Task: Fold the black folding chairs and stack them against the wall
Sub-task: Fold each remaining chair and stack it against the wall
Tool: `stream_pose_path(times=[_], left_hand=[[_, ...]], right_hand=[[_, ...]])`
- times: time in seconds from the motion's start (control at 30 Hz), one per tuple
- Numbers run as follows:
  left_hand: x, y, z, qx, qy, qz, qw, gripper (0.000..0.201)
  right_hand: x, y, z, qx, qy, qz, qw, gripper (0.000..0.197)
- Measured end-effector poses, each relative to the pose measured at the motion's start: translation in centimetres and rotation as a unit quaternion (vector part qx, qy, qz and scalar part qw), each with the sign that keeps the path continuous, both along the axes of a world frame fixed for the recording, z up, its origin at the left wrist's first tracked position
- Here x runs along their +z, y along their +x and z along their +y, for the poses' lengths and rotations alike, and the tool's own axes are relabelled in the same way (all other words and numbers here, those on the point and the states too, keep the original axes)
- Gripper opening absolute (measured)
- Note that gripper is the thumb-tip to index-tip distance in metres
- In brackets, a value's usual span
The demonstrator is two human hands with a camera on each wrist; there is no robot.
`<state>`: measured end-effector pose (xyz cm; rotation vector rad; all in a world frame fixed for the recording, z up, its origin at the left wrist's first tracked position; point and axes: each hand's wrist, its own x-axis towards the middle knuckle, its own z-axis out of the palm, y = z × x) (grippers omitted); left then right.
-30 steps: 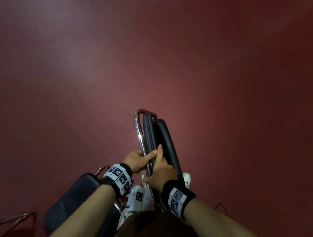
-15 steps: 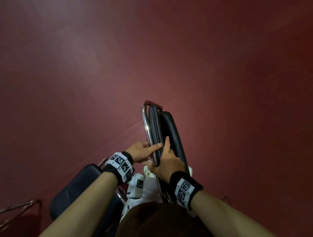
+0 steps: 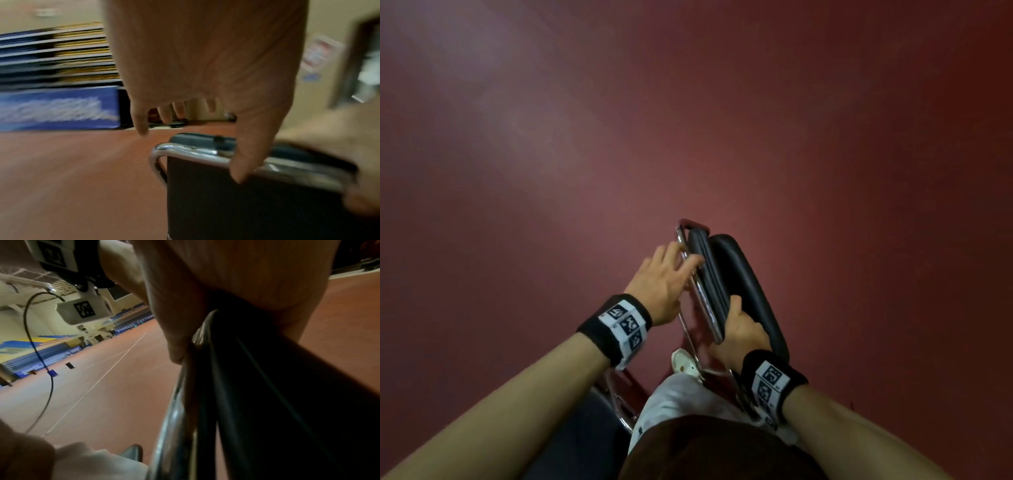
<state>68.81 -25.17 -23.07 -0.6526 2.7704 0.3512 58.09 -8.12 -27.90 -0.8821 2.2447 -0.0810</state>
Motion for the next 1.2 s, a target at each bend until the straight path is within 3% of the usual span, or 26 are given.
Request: stream_pose_path(times=[0.03, 0.1, 0.27, 0.37, 0.43, 0.7, 0.8, 0.9, 1.0, 1.2], left_hand=[[-0.2, -0.5, 0.1, -0.062, -0.065, -0.028, 0.996, 0.105], [-1.5, -1.7, 0.3, -0.165, -0.120, -0.078, 0.976, 0.119], [-3.3, -6.0, 0.4, -0.296, -0.151, -0.112, 0.937, 0.091], [-2.6, -7.9, 1.2, -0.359, -0.144, -0.145, 0.911, 0.062], [-2.3, -8.5, 1.9, -0.377, -0.134, -0.167, 0.901, 0.053], [0.1, -12.1, 8.1, -0.397, -0.119, -0.226, 0.882, 0.061], [1.4, -14.2, 10.8, -0.397, -0.119, -0.232, 0.880, 0.068], [3.1, -17.0, 14.3, -0.399, -0.109, -0.228, 0.881, 0.058], [4.6, -20.1, 17.8, -0.401, -0.110, -0.243, 0.876, 0.062], [5.8, -27.0, 28.2, -0.469, -0.155, -0.278, 0.824, 0.080]], right_hand=[[-0.1, -0.7, 0.2, -0.002, 0.007, -0.005, 1.000, 0.088], [-0.3, -1.9, 0.7, 0.000, 0.018, -0.008, 1.000, 0.092], [-0.7, -1.9, 2.7, 0.024, 0.015, -0.001, 1.000, 0.105], [-0.9, -1.3, 4.8, 0.045, -0.007, 0.023, 0.999, 0.108], [-0.8, -1.4, 5.8, 0.052, -0.009, 0.013, 0.998, 0.106], [0.3, -4.6, 11.4, 0.052, -0.003, -0.020, 0.998, 0.087], [0.8, -6.5, 14.3, 0.066, -0.017, -0.018, 0.998, 0.088], [1.5, -8.7, 18.1, 0.060, -0.049, -0.009, 0.997, 0.087], [2.5, -11.0, 21.7, 0.042, -0.070, 0.006, 0.997, 0.087], [4.1, -15.3, 31.6, -0.024, -0.074, -0.005, 0.997, 0.082]])
